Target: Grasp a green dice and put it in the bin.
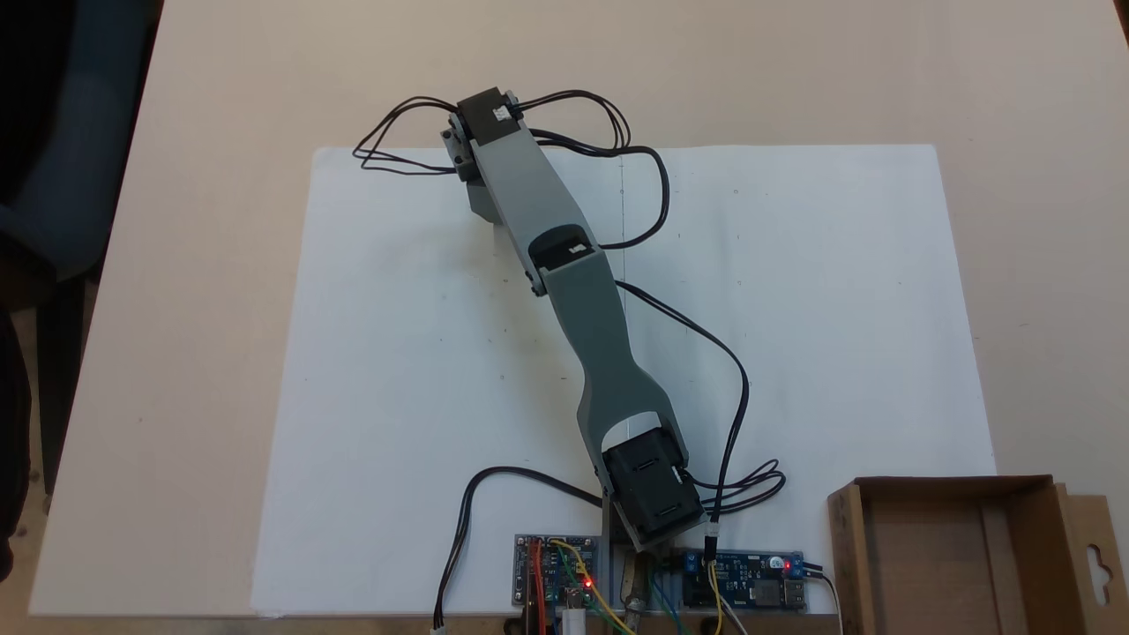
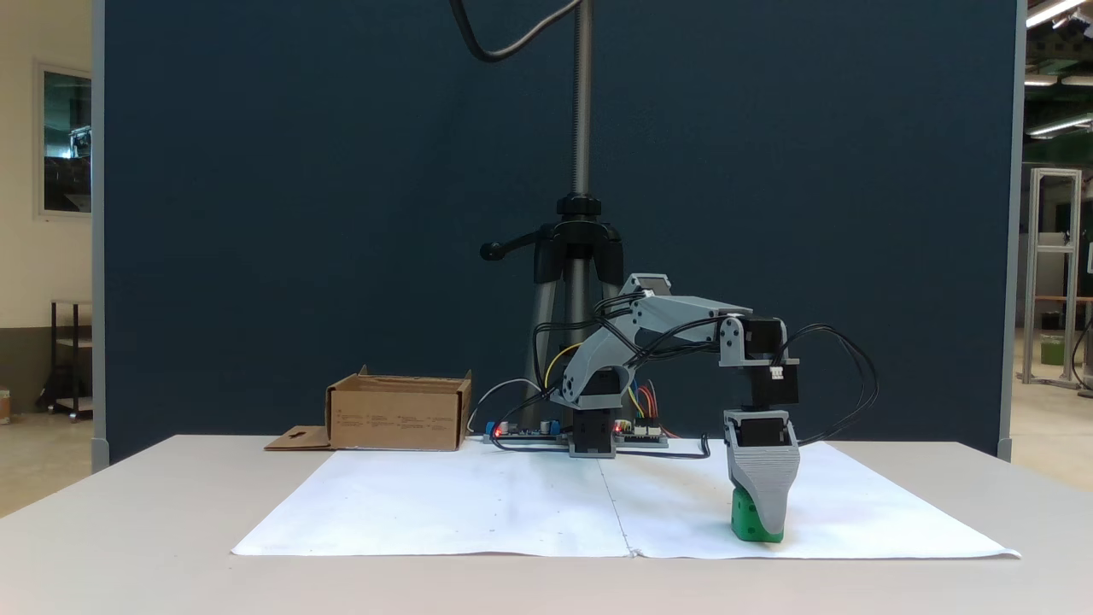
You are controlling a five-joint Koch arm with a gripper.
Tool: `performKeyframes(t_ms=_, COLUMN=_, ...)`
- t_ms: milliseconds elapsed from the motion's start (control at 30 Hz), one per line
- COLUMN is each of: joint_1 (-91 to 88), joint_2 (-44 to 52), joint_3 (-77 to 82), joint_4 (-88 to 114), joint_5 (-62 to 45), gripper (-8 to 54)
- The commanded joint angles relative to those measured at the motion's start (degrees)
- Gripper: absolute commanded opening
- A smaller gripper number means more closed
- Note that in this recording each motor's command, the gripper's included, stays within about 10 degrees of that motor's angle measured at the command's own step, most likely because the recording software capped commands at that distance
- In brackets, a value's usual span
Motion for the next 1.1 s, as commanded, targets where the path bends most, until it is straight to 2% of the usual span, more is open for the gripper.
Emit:
performKeyframes(t_ms=0, joint_1=-0.7, joint_2=1.6, joint_3=-2.4, joint_4=-0.8, joint_5=4.0, gripper=41.3)
performKeyframes(t_ms=767, joint_1=0.5, joint_2=1.5, joint_3=-2.3, joint_4=2.4, joint_5=3.9, gripper=41.2)
performKeyframes(t_ms=933, joint_1=0.4, joint_2=1.5, joint_3=-2.3, joint_4=2.7, joint_5=3.9, gripper=31.0)
performKeyframes(t_ms=1067, joint_1=0.4, joint_2=1.5, joint_3=-2.3, joint_4=3.1, joint_5=3.9, gripper=19.8)
